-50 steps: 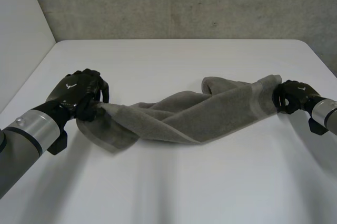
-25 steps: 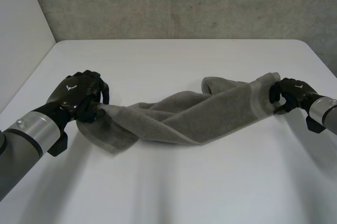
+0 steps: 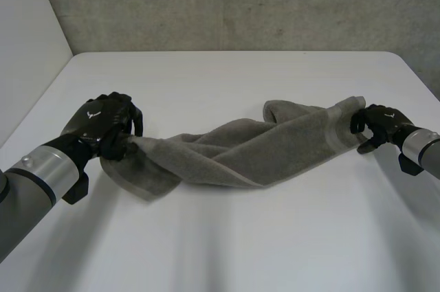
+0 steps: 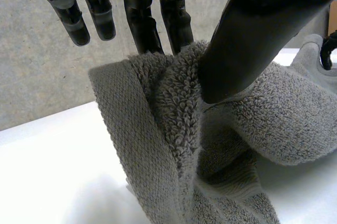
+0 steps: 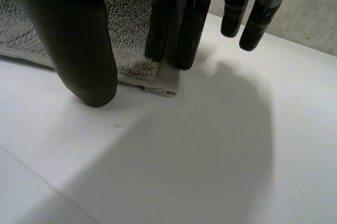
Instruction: Fold the towel.
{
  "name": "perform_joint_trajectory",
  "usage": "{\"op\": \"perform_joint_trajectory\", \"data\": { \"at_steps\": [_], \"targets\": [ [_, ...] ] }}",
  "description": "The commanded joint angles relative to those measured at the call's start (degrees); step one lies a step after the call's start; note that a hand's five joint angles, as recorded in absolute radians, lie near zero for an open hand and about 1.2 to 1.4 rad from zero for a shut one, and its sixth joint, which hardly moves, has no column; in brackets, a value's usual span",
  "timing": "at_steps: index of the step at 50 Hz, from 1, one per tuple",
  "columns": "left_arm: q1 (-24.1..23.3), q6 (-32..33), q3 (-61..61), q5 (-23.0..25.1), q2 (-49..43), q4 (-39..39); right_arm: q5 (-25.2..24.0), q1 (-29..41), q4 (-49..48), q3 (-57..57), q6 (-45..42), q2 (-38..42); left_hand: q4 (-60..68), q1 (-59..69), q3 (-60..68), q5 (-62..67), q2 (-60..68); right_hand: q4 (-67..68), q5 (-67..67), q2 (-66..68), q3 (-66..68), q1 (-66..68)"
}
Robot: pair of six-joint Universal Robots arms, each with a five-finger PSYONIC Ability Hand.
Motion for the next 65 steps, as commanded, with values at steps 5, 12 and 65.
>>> {"op": "perform_joint_trajectory", "data": {
  "at_steps": [5,12,65],
  "targets": [
    [0.00,-0.02,0.00,-0.09,-0.01,0.73,-0.44,0.03,-0.03,-0.29,0.26,0.18,-2.88,-0.61,-2.46,-0.63,-0.29,-3.42,28.33,27.85,-0.37,27.70],
    [0.00,-0.02,-0.09,-0.09,-0.01,0.73,-1.05,0.12,0.05,-0.29,0.35,-0.16,-2.88,-0.61,-2.46,-0.63,-0.29,-3.42,32.68,32.20,-0.37,32.05],
    [4.57,-10.74,5.18,3.16,20.02,-4.01,-27.24,-12.19,38.03,5.51,-25.14,-45.25,-2.88,17.70,-2.46,17.68,18.02,-3.42,32.68,32.20,-0.37,32.05]
  ]
}}
